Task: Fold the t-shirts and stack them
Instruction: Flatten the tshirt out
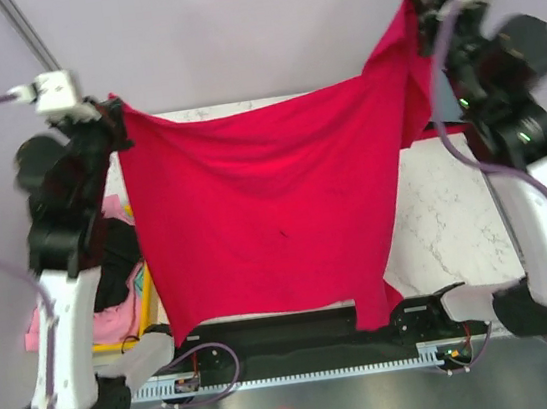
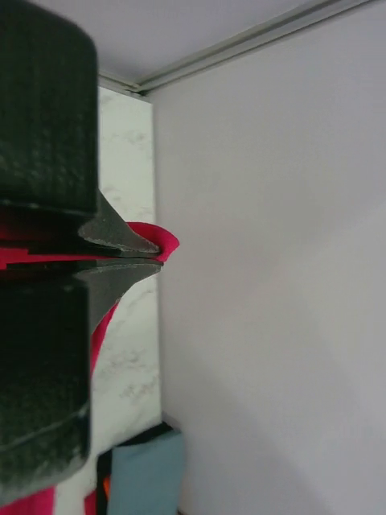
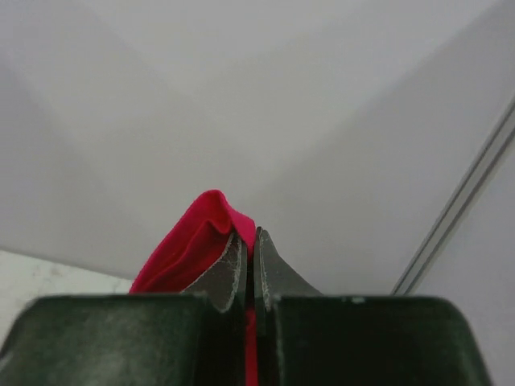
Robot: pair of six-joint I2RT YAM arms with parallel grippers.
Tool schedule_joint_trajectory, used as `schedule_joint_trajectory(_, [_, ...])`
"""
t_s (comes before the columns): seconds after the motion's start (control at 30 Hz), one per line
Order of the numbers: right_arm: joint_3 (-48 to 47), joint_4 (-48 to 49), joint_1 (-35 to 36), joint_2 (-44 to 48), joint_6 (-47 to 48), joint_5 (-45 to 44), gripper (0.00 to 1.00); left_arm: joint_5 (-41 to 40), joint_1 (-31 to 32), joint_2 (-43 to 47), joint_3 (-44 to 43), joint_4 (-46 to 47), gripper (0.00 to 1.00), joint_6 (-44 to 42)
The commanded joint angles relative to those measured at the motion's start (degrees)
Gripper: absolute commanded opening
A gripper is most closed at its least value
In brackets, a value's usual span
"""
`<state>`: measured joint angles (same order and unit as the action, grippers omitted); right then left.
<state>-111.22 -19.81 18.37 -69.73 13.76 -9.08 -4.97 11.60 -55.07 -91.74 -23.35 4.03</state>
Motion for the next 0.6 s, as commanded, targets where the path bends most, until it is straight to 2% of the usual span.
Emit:
schedule_joint_trajectory(0.0, [5.3,2.48,-4.63,-11.63,-2.4,2.02,0.0,-7.76,-0.34,-13.69,3.67,0.41,0.02,-3.59])
schedule_joint_trajectory(0.03, [7.57,3.54,-6.14,-17.05,-4.94,4.92,0.0,-8.64,-0.87,-16.79,4.03,0.5,0.02,-3.77])
schedule_joint_trajectory(0.07, [8.64,4.86,-7.37,-20.15,-9.23,7.13,0.06,-9.17,-1.57,-20.13,4.29,1.11,0.02,-3.86])
schedule_joint_trajectory(0.1, [8.74,5.92,-8.86,-23.48,-11.19,9.06,0.16,-7.26,-2.53,-24.69,3.16,0.33,0.02,-3.33])
schedule_joint_trajectory(0.13, [7.35,6.45,-9.31,-30.83,-12.25,11.0,0.31,-6.72,-4.63,-33.61,1.41,-1.07,0.08,-2.37])
schedule_joint_trajectory(0.17, [5.85,6.98,-9.58,-34.64,-13.31,12.06,0.81,-5.67,-5.78,-39.44,-4.7,-5.52,0.19,-1.32])
schedule_joint_trajectory(0.2, [3.31,5.94,-9.76,-38.86,-13.58,12.16,0.95,-4.36,-6.93,-44.63,-9.11,-9.56,0.34,1.13])
schedule_joint_trajectory(0.23, [-3.76,4.53,-10.02,-46.82,-13.58,12.77,0.98,-3.82,-8.5,-54.0,-13.68,-12.91,0.62,2.63])
schedule_joint_trajectory(0.27, [-8.09,2.61,-10.02,-50.55,-13.32,13.38,0.98,-3.99,-8.87,-57.48,-22.51,-16.51,0.66,4.3])
schedule_joint_trajectory(0.3, [-12.66,-2.29,-10.11,-53.72,-13.06,13.65,0.98,-5.12,-8.87,-59.87,-25.91,-22.81,0.7,7.45])
schedule_joint_trajectory(0.33, [-19.23,-3.99,-10.11,-57.67,-12.97,13.3,0.98,-5.92,-8.87,-61.02,-27.33,-23.92,0.72,8.79])
schedule_joint_trajectory(0.4, [-18.96,-3.05,-10.11,-57.36,-13.23,12.86,0.98,-6.63,-8.78,-57.98,-24.11,-21.41,0.73,11.68])
schedule_joint_trajectory(0.5, [-6.26,2.91,-10.2,-51.31,-13.58,12.69,0.98,-5.06,-8.34,-51.99,-16.64,-18.05,0.73,13.19])
schedule_joint_trajectory(0.57, [-1.92,4.17,-10.2,-47.17,-15.32,12.59,0.98,-2.86,-7.12,-49.87,-11.89,-15.59,0.7,14.07])
